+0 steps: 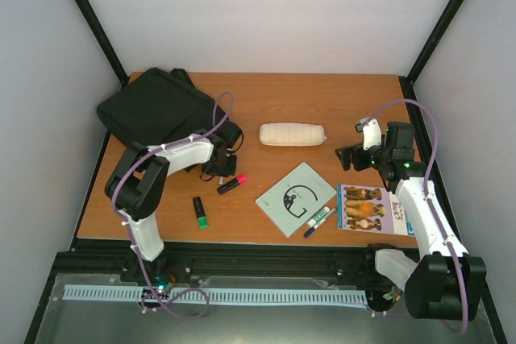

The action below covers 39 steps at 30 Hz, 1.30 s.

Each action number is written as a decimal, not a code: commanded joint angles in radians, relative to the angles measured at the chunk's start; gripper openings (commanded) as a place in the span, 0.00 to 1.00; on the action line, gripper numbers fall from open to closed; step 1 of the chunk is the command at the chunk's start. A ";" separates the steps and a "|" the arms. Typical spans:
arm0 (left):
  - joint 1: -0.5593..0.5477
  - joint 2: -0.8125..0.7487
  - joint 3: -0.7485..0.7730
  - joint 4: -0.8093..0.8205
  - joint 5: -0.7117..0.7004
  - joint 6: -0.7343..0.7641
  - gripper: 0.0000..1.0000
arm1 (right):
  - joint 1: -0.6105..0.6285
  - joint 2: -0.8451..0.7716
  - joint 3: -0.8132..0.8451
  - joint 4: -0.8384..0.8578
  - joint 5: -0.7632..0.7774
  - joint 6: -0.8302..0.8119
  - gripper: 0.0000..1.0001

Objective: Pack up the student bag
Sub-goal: Move the stationery to the center of the board.

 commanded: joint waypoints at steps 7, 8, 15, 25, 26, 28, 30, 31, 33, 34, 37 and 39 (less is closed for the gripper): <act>-0.170 0.019 0.003 0.024 0.087 0.016 0.01 | 0.010 0.015 -0.008 0.002 0.002 -0.010 1.00; -0.188 0.028 0.016 0.026 0.090 0.016 0.01 | 0.009 0.014 -0.008 0.002 0.001 -0.011 1.00; -0.273 0.087 0.106 0.035 0.100 0.021 0.01 | 0.009 0.010 -0.009 0.003 0.003 -0.010 1.00; -0.295 0.111 0.164 0.070 0.149 0.049 0.02 | 0.009 0.007 -0.010 -0.001 0.003 -0.012 1.00; -0.295 0.105 0.170 0.057 0.133 0.056 0.04 | 0.009 0.008 -0.010 -0.002 0.003 -0.012 1.00; -0.294 0.080 0.189 0.020 0.093 0.075 0.18 | 0.009 0.007 -0.010 -0.004 0.003 -0.013 1.00; -0.294 0.042 0.211 -0.018 0.055 0.097 0.36 | 0.009 0.007 -0.010 -0.005 0.002 -0.013 1.00; -0.294 0.020 0.224 -0.040 0.027 0.105 0.45 | 0.009 0.007 -0.010 -0.004 0.001 -0.014 1.00; -0.286 -0.016 0.262 -0.093 -0.046 0.112 0.56 | 0.010 0.010 -0.008 -0.004 -0.003 -0.014 1.00; -0.275 -0.030 0.280 -0.120 -0.083 0.112 0.61 | 0.009 0.010 -0.008 -0.004 -0.006 -0.014 1.00; -0.217 -0.061 0.312 -0.175 -0.163 0.122 0.70 | 0.010 0.009 -0.007 -0.004 -0.010 -0.014 1.00; -0.163 -0.069 0.324 -0.201 -0.212 0.123 0.70 | 0.009 0.007 -0.009 -0.005 -0.011 -0.015 1.00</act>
